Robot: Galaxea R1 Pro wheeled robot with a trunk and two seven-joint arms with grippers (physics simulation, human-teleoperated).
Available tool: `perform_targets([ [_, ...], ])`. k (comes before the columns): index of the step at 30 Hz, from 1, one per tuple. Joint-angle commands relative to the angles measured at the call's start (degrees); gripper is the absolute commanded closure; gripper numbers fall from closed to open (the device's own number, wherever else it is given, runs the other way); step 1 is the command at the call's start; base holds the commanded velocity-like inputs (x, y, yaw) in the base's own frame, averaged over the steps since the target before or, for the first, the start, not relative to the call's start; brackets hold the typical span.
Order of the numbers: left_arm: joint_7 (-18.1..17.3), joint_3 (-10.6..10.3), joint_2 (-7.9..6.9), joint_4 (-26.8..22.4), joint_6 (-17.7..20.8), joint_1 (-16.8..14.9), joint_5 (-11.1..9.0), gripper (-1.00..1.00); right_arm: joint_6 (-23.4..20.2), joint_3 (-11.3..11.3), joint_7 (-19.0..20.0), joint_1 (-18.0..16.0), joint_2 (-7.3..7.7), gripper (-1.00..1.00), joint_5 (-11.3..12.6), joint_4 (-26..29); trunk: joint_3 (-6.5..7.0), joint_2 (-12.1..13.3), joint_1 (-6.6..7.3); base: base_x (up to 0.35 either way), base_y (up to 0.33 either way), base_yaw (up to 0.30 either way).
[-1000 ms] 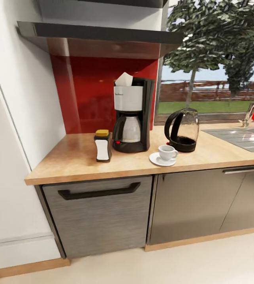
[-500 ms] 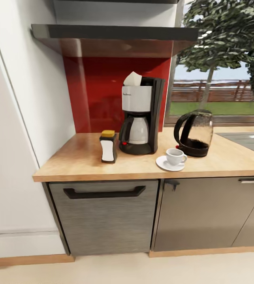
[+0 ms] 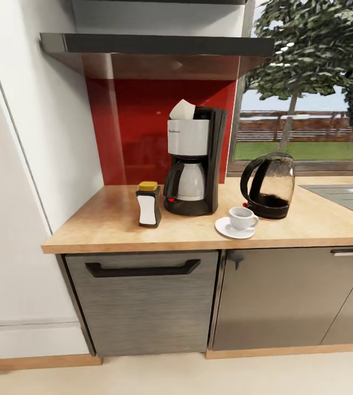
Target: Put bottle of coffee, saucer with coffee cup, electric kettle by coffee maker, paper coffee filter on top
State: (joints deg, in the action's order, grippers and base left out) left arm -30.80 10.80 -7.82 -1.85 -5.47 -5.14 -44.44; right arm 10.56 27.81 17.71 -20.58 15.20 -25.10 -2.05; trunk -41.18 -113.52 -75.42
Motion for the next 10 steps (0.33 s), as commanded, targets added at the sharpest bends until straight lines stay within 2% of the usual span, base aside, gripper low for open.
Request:
perform_targets([
  [1,-0.2,0.5,0.0,0.1,-0.2,0.0,0.4,-1.0,0.3,0.5,0.0,-0.1,-0.58,-1.0,-0.5,-0.2,-0.06,0.0,0.01,0.0,0.0,0.0],
  [6,-0.2,0.5,0.0,0.1,-0.2,0.0,0.4,-1.0,0.3,0.5,0.0,-0.1,-2.61,-1.0,-0.5,-0.2,-0.06,0.0,0.01,0.0,0.0,0.0],
  [10,-0.2,0.4,0.0,0.1,-0.2,0.0,0.4,-1.0,0.3,0.6,0.0,-0.1,-3.34,-1.0,-0.5,-0.2,-0.06,0.0,0.01,0.0,0.0,0.0],
])
